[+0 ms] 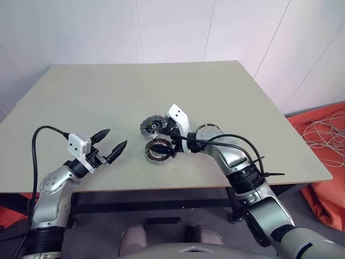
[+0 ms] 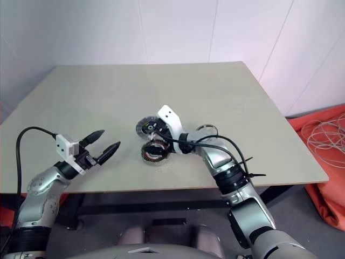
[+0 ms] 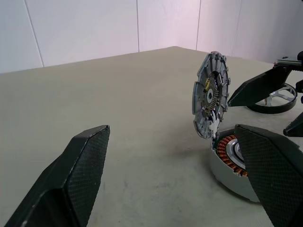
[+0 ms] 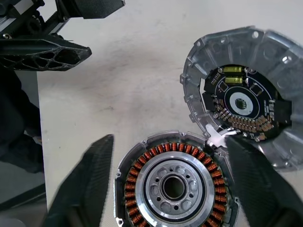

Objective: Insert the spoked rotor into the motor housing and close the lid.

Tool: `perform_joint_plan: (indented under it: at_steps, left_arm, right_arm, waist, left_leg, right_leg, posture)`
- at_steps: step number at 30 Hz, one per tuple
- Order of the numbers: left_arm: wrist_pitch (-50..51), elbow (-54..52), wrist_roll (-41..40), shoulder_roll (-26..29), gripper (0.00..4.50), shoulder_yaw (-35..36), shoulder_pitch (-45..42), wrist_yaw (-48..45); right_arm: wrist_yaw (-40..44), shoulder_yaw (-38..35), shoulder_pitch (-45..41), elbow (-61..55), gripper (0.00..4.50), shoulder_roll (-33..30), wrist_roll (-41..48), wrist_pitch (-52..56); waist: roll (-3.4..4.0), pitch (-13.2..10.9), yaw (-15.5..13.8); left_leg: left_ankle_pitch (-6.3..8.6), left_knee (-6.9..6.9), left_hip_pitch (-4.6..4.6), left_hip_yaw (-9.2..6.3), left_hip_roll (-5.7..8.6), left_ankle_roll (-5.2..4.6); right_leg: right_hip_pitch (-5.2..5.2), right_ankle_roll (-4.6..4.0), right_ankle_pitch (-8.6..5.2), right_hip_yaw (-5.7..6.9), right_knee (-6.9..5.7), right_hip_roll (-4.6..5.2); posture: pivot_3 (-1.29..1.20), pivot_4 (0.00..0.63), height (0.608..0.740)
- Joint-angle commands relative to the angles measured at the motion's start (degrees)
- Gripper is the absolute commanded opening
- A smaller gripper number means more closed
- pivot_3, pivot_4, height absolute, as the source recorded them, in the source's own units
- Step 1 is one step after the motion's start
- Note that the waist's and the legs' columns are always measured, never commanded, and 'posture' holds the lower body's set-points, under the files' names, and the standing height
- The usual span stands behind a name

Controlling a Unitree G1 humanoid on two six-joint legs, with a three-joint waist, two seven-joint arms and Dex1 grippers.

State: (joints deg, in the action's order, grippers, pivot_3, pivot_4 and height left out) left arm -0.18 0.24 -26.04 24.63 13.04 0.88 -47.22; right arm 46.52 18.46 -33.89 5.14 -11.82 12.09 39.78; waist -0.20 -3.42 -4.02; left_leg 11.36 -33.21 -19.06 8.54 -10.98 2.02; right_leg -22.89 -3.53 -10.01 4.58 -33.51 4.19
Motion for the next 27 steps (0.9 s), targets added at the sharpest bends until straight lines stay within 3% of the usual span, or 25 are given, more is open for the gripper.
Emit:
perform_joint_plan:
  at_steps: [1,6,10,27]
  left_arm:
    - [-0.7,-0.9,-0.2,0.3,4.50,0.1,-0.8,-0.1]
    - [-0.7,-0.8,-0.1,0.2,4.50,0.0,-1.0,0.0]
    - [-0.7,-0.7,-0.1,0.2,4.50,0.0,-1.0,0.0]
    - [-1.0,-0.8,-0.1,0.1,4.50,0.0,-0.8,-0.1]
  right_arm:
    - [0.0,-1.4,-0.5,-2.0,2.94,-0.1,1.1,-0.5]
    - [-0.5,-1.2,-0.4,-0.1,1.17,-0.1,0.7,-1.7]
    - [-0.9,-0.7,-0.7,1.5,0.03,0.6,0.2,-2.8]
    - [2.1,4.2,0.9,11.1,0.03,0.0,-4.9,-8.2]
  waist:
    - [0.00,0.0,0.0]
    - [0.00,0.0,0.0]
    - [0.00,0.0,0.0]
    - [0.00,0.0,0.0]
  left_leg:
    - [0.00,0.00,0.00,0.00,0.00,0.00]
    - [0.00,0.00,0.00,0.00,0.00,0.00]
    - [0.00,-0.01,0.00,0.00,0.00,0.00]
    - [0.00,-0.01,-0.01,0.01,0.01,0.00]
  right_leg:
    - [0.00,0.00,0.00,0.00,0.00,0.00]
    - [0.00,0.00,0.00,0.00,0.00,0.00]
    - [0.00,0.00,0.00,0.00,0.00,0.00]
    - [0.01,0.00,0.00,-0.01,0.00,0.00]
  posture:
    - [0.00,0.000,0.740]
    - [0.00,0.000,0.740]
    - [0.00,0.000,0.740]
    - [0.00,0.000,0.740]
